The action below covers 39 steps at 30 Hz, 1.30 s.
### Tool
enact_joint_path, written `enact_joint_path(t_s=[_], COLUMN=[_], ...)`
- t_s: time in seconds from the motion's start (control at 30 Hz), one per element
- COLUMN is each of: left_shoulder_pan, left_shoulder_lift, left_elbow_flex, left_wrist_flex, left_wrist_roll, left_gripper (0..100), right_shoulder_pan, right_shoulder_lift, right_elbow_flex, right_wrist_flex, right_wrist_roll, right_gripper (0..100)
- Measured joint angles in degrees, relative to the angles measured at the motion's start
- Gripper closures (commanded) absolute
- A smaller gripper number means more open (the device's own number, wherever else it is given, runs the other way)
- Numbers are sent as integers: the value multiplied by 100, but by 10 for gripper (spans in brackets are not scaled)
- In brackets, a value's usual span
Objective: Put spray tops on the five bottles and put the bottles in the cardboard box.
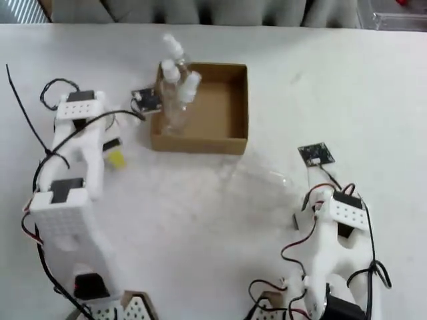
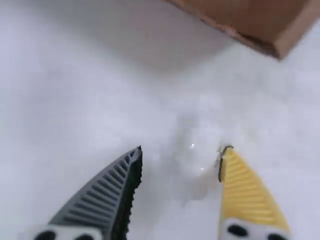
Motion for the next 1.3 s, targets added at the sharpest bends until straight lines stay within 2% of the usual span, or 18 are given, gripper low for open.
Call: enact_joint_path(t_s=[0.3, 0.5, 0.73, 0.93, 1.3], left_shoulder_pan=[-9, -9, -9, -9, -9], left_shoulder_lift=[53, 53, 53, 53, 53], left_elbow_flex=[0, 0, 0, -62, -1055], left_wrist_flex=[229, 281, 281, 360, 1793], left_wrist_roll=[-167, -167, -141, 352, 1292], left_gripper=[765, 971, 976, 976, 977], right_shoulder_pan=[0, 0, 0, 0, 0], right_shoulder_lift=[0, 0, 0, 0, 0], right_elbow_flex=[0, 0, 0, 0, 0], right_wrist_flex=[0, 0, 0, 0, 0], right_wrist_roll=[0, 0, 0, 0, 0], right_gripper=[982, 982, 982, 982, 982])
